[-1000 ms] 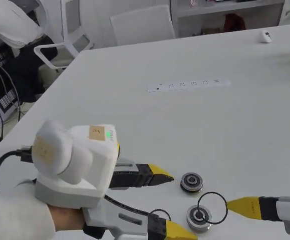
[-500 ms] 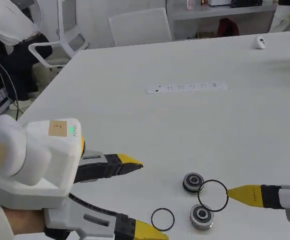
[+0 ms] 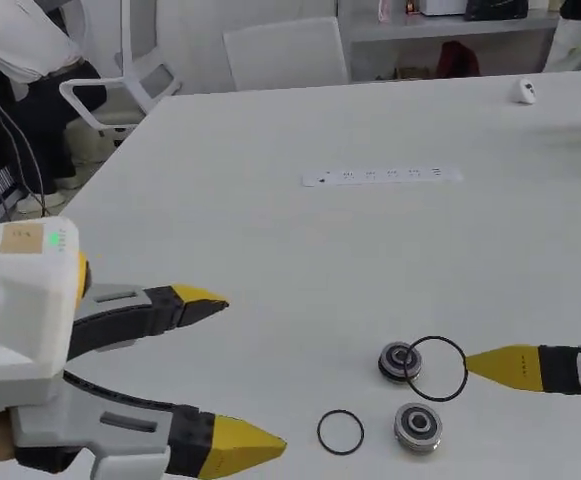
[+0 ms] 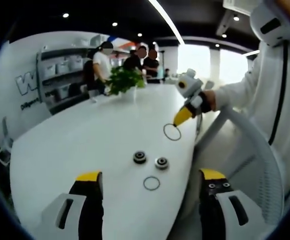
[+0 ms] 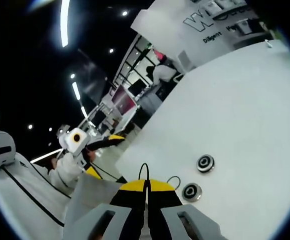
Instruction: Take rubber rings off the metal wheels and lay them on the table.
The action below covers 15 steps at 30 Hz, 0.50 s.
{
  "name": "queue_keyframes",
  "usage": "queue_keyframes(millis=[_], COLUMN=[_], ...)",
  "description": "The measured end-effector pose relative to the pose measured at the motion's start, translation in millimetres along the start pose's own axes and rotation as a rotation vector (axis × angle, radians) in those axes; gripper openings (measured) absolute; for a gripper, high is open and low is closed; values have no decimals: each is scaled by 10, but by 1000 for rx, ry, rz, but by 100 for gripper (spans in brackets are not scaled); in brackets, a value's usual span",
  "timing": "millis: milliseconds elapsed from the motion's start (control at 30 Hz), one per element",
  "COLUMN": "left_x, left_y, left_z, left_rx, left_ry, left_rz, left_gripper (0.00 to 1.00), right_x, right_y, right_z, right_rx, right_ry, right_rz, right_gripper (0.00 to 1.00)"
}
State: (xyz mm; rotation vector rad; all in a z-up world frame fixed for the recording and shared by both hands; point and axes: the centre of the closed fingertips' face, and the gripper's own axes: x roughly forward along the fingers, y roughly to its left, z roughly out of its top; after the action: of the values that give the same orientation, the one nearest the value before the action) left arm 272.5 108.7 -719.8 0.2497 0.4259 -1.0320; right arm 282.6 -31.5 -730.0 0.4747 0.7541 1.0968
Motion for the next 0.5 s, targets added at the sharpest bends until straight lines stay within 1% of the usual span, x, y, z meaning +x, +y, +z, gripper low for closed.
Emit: queue_keyframes(millis=[167,367,500], left_x=[-148,-256,-334], left_y=[82,139,176], left_z=[-94,-173,-223], left_rx=[-21,-46,-61], left_ry=[-13,-29,-36], left_rz=[38,69,78], left_gripper=[81,82,82], right_x=[52,129,184], right_y=[90,160,218], right_z=[28,53,70], right_rx=[-24,-39,-52], right_ry=[16,33,41], right_rz=[0,1,2], right_gripper=[0,0,0])
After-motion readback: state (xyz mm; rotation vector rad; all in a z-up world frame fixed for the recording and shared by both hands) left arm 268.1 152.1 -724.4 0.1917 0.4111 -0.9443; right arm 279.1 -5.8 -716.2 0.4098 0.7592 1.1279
